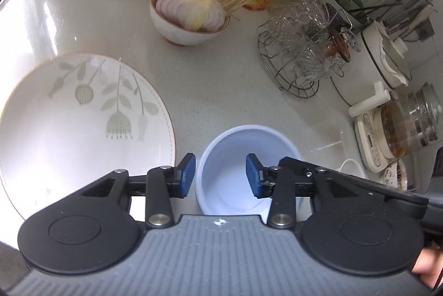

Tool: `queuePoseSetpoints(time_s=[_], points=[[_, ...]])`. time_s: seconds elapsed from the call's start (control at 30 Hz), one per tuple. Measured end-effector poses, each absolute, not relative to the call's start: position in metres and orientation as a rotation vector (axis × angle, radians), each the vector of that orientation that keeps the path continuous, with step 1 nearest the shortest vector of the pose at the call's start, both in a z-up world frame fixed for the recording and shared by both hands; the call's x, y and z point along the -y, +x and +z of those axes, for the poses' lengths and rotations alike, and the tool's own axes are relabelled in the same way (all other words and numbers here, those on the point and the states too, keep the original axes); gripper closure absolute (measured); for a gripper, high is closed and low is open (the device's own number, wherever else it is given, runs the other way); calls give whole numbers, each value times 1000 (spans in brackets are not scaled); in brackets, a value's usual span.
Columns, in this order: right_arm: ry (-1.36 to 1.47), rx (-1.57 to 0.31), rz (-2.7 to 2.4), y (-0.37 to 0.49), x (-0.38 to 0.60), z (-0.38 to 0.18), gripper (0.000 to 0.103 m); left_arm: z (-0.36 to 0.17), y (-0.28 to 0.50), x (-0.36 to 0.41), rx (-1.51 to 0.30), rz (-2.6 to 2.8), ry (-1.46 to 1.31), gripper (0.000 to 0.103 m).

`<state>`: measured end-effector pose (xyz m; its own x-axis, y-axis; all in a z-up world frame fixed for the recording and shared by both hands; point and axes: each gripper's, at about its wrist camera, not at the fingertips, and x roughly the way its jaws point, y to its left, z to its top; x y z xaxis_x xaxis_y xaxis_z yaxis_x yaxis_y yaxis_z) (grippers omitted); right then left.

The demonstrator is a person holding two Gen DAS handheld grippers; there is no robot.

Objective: Organize plates and bowls
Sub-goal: 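Lower the second blue bowl into the first and open both tools, then move both tools to the white ceramic bowl by the kettle base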

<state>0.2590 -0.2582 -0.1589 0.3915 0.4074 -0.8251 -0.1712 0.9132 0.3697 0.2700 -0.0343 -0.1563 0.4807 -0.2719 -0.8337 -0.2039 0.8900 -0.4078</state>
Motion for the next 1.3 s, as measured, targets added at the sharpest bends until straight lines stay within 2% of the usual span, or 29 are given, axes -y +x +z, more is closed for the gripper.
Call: queuePoseSetpoints(time_s=[0.27,0.8,1.3], points=[[254,-1057,356,263,260,-140,61,-136,276,35,-1023,-63,-434,57],[250,-820,300,243,280,-72,61,-73,267,40,-877,-127,-321,57],[228,-736,235,215,302,-53,60,-50,260,67,-814,-192,-242,57]])
